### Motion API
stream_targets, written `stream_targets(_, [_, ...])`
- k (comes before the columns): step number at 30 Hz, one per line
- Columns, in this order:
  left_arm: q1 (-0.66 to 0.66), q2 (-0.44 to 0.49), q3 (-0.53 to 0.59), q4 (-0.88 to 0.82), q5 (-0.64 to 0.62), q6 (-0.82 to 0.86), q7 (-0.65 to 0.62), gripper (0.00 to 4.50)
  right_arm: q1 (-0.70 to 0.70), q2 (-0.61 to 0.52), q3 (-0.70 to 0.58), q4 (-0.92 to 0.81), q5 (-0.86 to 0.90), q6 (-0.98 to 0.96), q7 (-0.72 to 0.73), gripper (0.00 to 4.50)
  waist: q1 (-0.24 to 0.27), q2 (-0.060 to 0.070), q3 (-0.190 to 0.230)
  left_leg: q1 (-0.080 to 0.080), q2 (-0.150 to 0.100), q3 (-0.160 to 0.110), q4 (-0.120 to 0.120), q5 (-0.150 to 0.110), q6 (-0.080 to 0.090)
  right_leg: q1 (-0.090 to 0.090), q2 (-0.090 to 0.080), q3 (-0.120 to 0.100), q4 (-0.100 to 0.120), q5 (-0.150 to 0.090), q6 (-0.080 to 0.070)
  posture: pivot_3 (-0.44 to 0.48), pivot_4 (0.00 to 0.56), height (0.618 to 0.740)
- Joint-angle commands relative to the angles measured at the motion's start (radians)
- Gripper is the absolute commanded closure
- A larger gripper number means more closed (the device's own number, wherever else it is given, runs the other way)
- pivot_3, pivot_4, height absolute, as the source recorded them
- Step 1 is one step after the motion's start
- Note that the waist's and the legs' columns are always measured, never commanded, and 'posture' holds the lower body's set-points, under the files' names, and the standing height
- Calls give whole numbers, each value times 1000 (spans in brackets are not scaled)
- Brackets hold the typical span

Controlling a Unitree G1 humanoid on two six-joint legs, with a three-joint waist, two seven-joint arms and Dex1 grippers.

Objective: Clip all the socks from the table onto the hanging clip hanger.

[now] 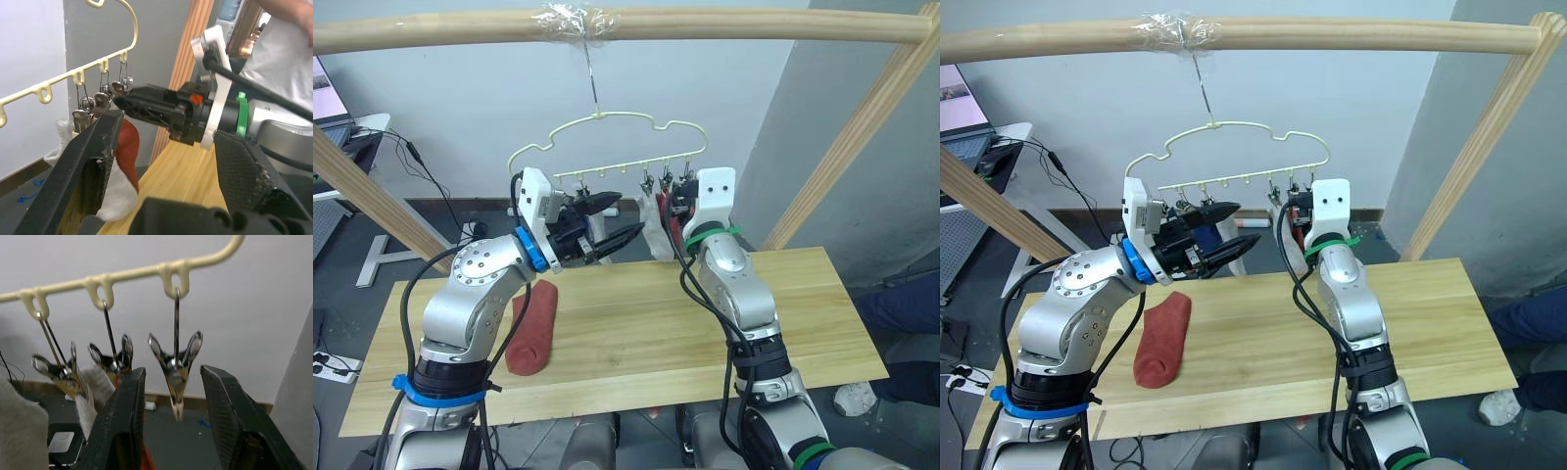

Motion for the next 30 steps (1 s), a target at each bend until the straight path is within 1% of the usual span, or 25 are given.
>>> stream_targets(1, [-1,3,14,-50,-19,-3,4,1157,-31,12,2,-7,1,-36,-2,2663,0,0,0,0,0,0,0,0,0,0,0,0,0,0,0,109,206,740])
stream_targets(11, [-8,-13,21,-69,-47,8,23,1157,-54,30,4,11,-3,-55,-2,2663,0,0,0,0,0,0,0,0,0,0,0,0,0,0,0,112,208,740])
stream_targets(30, [-16,-18,22,-93,-89,39,57,1157,-88,13,-6,85,-11,-109,1,2663,1,0,0,0,0,0,0,0,0,0,0,0,0,0,-1,117,213,740])
